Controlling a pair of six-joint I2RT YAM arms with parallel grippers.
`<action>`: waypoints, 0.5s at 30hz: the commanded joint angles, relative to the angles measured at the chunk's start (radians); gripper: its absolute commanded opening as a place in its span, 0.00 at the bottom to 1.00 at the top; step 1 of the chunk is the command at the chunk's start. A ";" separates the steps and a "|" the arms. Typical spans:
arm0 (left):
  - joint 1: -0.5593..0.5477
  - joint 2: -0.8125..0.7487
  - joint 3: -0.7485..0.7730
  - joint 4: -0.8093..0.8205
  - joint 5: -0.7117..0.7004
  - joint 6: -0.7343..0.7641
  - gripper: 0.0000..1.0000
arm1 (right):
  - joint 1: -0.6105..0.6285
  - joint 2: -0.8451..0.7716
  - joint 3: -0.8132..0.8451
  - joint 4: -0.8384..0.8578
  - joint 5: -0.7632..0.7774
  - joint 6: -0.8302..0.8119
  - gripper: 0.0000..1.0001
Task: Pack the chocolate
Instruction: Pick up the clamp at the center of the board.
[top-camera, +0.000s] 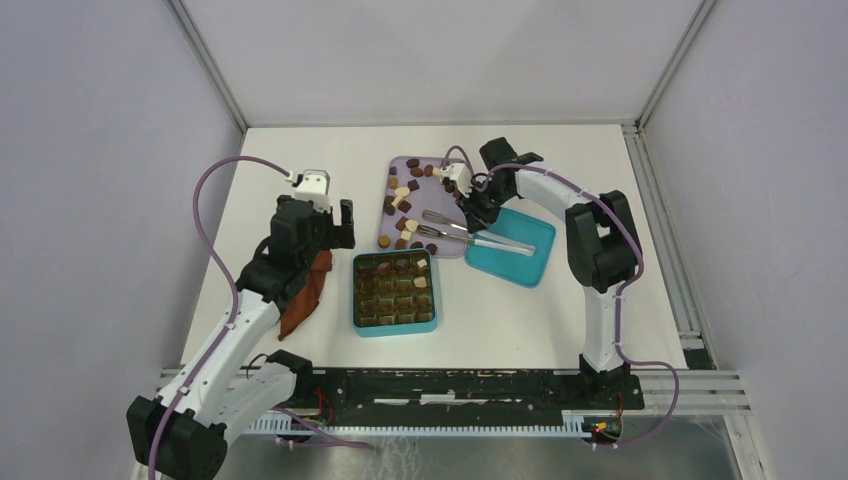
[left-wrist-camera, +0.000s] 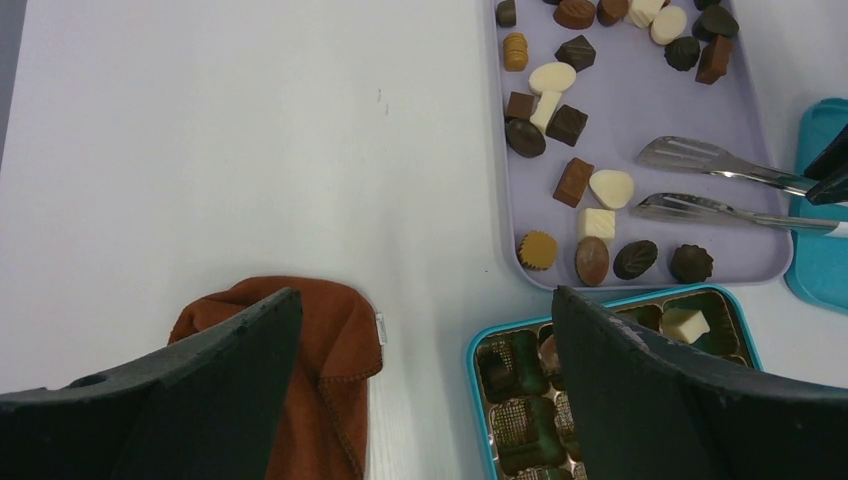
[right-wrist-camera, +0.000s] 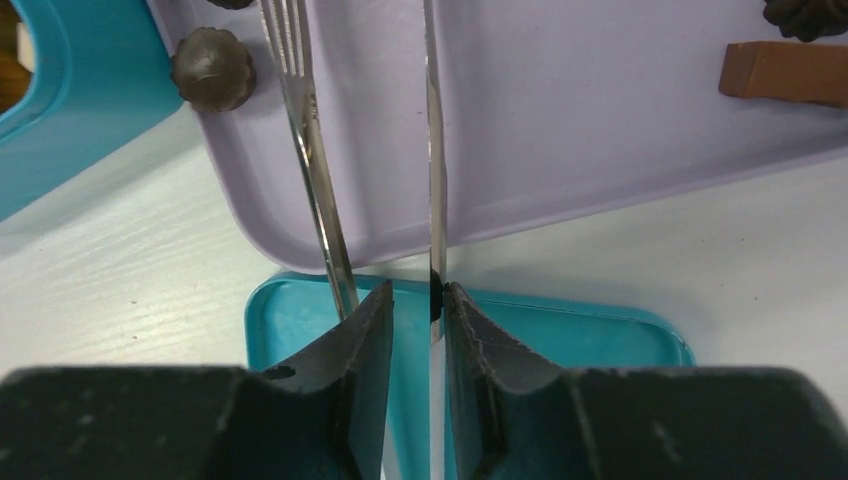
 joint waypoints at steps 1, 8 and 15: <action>0.006 -0.007 0.020 0.037 0.015 0.034 0.99 | 0.017 0.028 0.017 0.037 0.087 0.022 0.27; 0.007 -0.011 0.016 0.038 0.029 0.033 0.99 | 0.027 -0.003 -0.006 0.051 0.138 0.004 0.26; 0.006 -0.003 0.018 0.039 0.094 0.034 0.99 | 0.034 -0.005 -0.016 0.052 0.143 -0.007 0.05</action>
